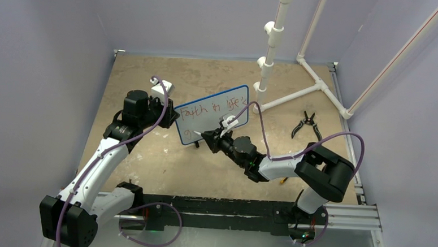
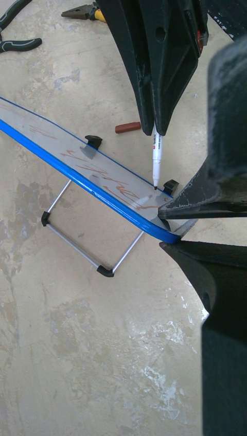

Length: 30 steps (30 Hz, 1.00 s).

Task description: Write a sentence on the whiteboard

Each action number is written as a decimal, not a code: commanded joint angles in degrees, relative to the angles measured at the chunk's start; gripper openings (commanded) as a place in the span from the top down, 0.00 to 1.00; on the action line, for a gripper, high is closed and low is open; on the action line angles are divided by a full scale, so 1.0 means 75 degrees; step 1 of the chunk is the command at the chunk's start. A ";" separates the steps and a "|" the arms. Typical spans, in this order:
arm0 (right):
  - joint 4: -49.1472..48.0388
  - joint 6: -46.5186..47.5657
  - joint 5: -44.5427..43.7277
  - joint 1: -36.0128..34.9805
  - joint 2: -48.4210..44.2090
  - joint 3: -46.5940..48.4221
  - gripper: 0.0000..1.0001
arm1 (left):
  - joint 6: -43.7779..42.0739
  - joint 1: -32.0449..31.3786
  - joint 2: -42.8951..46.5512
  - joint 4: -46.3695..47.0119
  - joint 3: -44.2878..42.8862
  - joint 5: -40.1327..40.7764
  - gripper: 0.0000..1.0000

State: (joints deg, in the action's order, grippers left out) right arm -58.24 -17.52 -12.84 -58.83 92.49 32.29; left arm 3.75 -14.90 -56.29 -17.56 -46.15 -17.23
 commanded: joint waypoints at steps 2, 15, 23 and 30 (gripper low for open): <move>-0.0338 -0.0061 -0.0544 0.0004 -0.0164 0.0054 1.00 | 0.0010 0.0006 0.0012 0.0162 0.0045 -0.0133 0.81; -0.0267 0.0354 -0.0252 0.0004 0.0247 0.0544 1.00 | -0.0002 0.0009 0.0006 0.0162 0.0043 -0.0151 0.81; 0.0203 0.0037 -0.0451 0.0004 0.0255 0.0239 1.00 | 0.0011 0.0006 0.0041 0.0162 0.0041 -0.0148 0.81; 0.0489 -0.0076 -0.0773 0.0004 0.0031 0.0173 1.00 | 0.0010 0.0006 0.0041 0.0156 0.0041 -0.0144 0.81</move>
State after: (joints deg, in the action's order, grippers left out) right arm -55.88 -17.54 -14.57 -59.00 93.89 33.80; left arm 3.75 -14.79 -56.38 -17.41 -46.15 -17.21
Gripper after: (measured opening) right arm 0.132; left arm 0.190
